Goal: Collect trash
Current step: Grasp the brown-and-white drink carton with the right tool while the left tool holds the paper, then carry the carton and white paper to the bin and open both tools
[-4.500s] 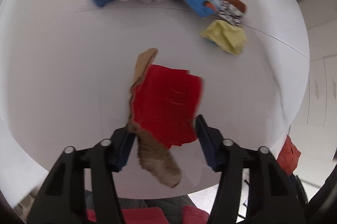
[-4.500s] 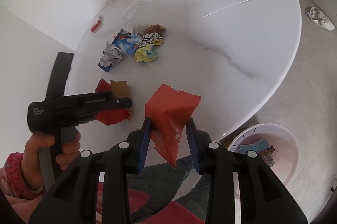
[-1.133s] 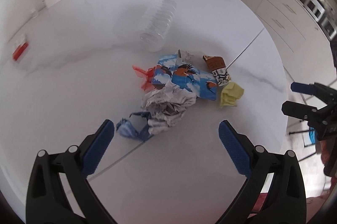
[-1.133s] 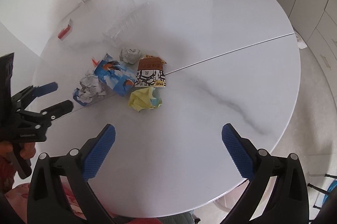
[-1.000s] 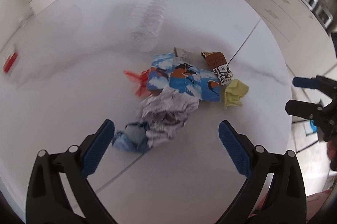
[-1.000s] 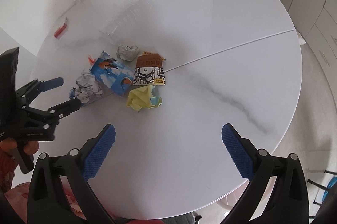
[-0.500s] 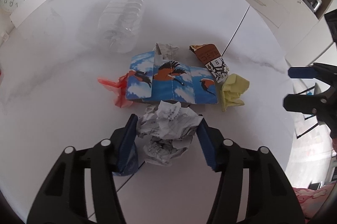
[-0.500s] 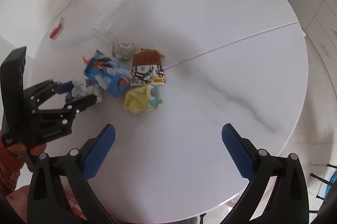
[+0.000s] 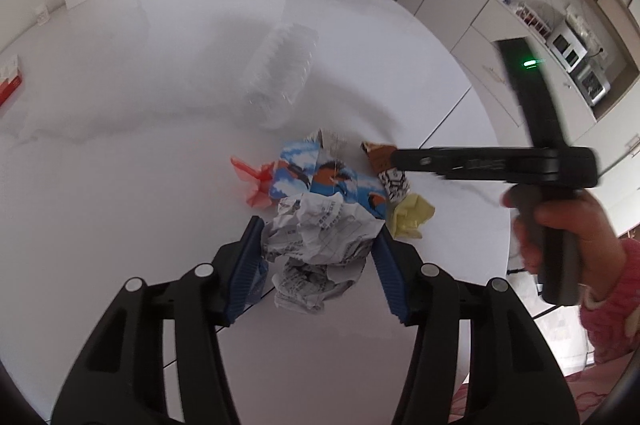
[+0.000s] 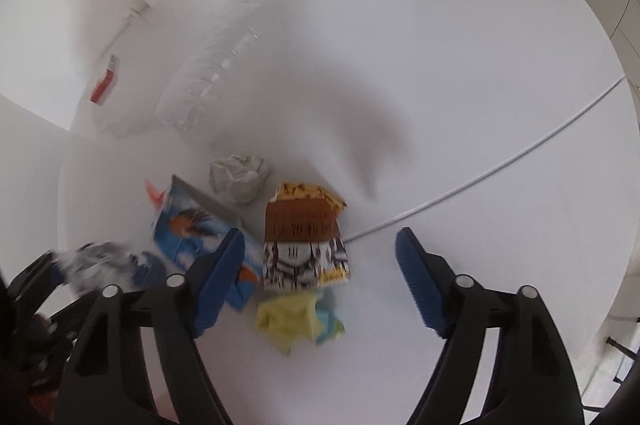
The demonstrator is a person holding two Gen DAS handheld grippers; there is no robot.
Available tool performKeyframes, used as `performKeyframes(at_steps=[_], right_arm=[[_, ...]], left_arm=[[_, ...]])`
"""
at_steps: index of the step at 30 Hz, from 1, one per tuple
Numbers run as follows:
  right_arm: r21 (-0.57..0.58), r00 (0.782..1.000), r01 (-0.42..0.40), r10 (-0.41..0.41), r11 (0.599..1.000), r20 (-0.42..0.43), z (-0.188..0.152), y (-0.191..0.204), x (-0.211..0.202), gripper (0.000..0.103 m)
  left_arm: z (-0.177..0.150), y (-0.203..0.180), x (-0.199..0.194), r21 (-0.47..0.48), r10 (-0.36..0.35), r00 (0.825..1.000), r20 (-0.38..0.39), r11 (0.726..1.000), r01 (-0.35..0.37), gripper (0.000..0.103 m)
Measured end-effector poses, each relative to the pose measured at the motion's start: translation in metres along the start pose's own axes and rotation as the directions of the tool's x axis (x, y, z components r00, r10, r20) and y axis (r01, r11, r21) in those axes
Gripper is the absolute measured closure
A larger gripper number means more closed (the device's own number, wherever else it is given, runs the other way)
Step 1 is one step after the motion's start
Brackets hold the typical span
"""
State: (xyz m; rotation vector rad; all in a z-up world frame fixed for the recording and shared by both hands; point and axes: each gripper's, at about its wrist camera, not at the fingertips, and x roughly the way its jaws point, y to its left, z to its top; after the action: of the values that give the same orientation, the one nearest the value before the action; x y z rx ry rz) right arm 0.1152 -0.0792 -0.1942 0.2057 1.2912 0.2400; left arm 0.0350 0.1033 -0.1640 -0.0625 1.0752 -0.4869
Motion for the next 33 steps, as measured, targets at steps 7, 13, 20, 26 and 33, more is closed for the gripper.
performKeyframes(at_steps=[7, 13, 20, 26, 33], right_arm=[[-0.006, 0.998, 0.053, -0.053, 0.999, -0.036, 0.004, 0.011, 0.022, 0.048], [-0.049, 0.997, 0.064, -0.067, 0.997, -0.046, 0.006, 0.017, 0.025, 0.065], [-0.04, 0.999, 0.04, -0.041, 0.998, -0.02, 0.009, 0.016, 0.02, 0.068], [-0.005, 0.999, 0.007, -0.007, 1.0, 0.036, 0.0, -0.001, -0.009, 0.068], [0.057, 0.994, 0.008, -0.014, 0.998, 0.105, -0.049, -0.041, -0.068, 0.068]], left_arm=[[0.003, 0.009, -0.017, -0.035, 0.003, 0.999, 0.034, 0.999, -0.002, 0.05], [0.0, 0.02, -0.026, -0.074, 0.02, 0.999, 0.04, 0.997, -0.017, 0.05], [-0.001, 0.011, -0.026, -0.075, 0.025, 0.999, 0.034, 0.997, -0.022, 0.05], [0.002, -0.008, -0.028, -0.025, 0.018, 0.999, 0.031, 1.0, -0.017, 0.05], [0.007, -0.063, -0.022, 0.092, -0.038, 0.999, 0.005, 0.995, 0.037, 0.05]])
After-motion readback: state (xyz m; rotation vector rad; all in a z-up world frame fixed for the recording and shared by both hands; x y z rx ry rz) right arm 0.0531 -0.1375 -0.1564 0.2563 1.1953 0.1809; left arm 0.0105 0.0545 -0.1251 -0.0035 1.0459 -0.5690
